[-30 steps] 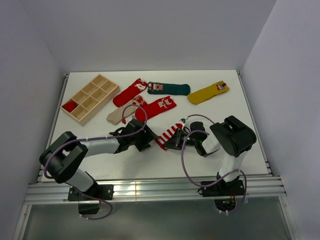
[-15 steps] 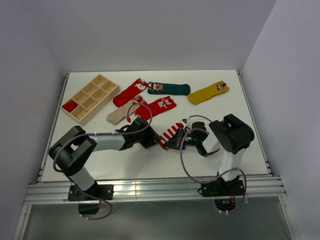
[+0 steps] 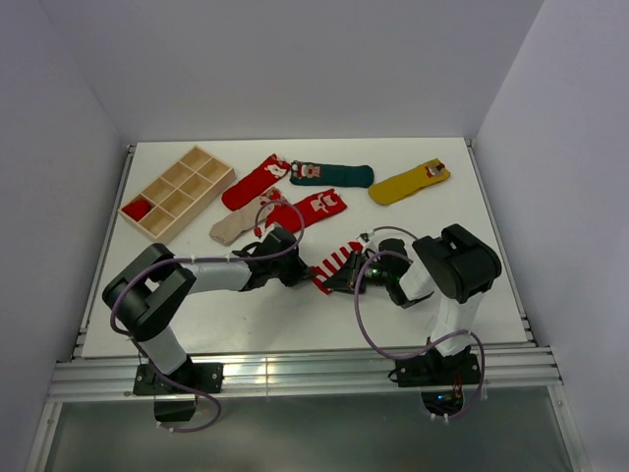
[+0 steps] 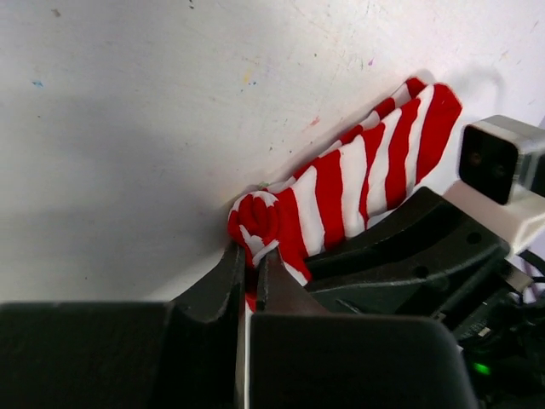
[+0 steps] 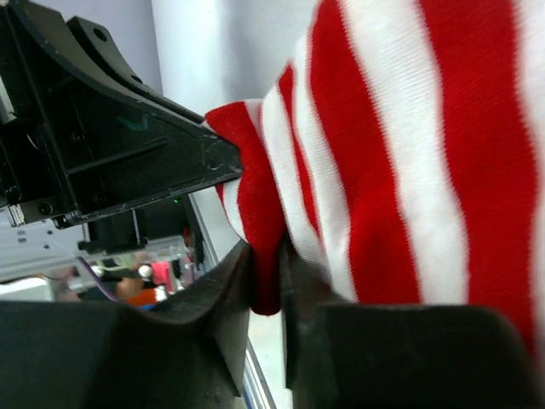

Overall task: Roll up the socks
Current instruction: Roll the sock at the center of the board.

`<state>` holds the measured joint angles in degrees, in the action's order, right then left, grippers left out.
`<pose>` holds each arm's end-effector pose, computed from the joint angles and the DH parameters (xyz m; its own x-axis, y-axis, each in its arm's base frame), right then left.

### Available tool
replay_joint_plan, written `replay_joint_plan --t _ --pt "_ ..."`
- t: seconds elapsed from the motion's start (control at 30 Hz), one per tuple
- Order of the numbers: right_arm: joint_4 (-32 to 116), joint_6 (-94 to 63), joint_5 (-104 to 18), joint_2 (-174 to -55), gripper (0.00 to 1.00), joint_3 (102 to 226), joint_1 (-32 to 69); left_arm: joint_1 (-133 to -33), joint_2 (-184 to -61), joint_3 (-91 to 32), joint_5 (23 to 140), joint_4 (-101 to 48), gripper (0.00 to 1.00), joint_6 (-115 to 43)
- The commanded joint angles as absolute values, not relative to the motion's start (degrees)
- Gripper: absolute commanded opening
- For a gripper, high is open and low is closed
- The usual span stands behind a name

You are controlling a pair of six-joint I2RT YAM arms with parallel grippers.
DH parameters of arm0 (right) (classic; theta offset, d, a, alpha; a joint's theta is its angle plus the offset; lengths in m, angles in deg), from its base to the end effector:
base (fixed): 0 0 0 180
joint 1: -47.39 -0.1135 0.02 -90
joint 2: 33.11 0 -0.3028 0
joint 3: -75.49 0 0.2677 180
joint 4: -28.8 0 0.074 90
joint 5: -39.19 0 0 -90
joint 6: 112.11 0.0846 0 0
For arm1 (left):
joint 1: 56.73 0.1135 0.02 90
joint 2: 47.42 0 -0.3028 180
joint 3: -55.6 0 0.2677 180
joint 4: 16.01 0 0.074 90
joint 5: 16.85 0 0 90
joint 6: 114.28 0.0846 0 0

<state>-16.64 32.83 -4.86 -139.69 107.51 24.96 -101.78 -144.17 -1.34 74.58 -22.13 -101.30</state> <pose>0.2483 0.1683 0.0810 -0.9506 0.2233 -0.2155 -0.1176 0.3835 0.9160 0.2610 -0.2644 0.1289 -0.8154 -0.5620 -0.1388 -0.3330 0.6514 -0.6818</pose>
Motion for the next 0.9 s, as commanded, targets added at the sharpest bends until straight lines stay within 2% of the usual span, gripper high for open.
replay_joint_plan --t 0.0,0.07,0.17,0.23,0.27,0.4,0.43,0.53,0.87 --pt "-6.5 27.1 -10.1 -137.7 0.25 106.6 25.5 -102.3 -143.5 -4.2 69.6 -30.6 0.0 -97.6" --pt "-4.8 25.4 -10.6 -134.5 0.36 106.9 24.9 -102.5 -142.0 -6.2 66.0 -34.0 0.0 -96.3" --pt "0.8 21.1 -12.3 -127.2 0.44 107.7 23.1 -102.9 -140.9 -8.9 62.2 -40.9 0.0 -95.0" --pt "6.0 17.5 -17.3 -123.0 0.46 109.5 21.6 -103.0 -140.9 -11.0 60.7 -45.7 0.0 -94.4" --pt "13.0 13.4 -20.5 -120.2 0.47 110.5 19.2 -103.0 -141.0 -11.6 59.6 -46.9 0.0 -94.0" --pt "25.4 3.4 -40.6 -108.9 0.51 115.1 9.2 -103.0 -141.9 -15.4 59.2 -51.6 0.0 -92.1" --pt "25.8 1.0 -46.7 -107.7 0.51 115.7 7.4 -103.0 -143.0 -16.2 59.2 -53.8 0.0 -91.9" --pt "23.8 -2.5 -54.3 -105.8 0.52 115.7 1.6 -103.0 -146.2 -19.4 60.4 -56.2 0.0 -90.1" --pt "15.0 -13.7 -66.9 -112.7 0.54 118.3 -10.4 -102.9 -151.0 -24.5 63.0 -61.0 0.0 -86.5"
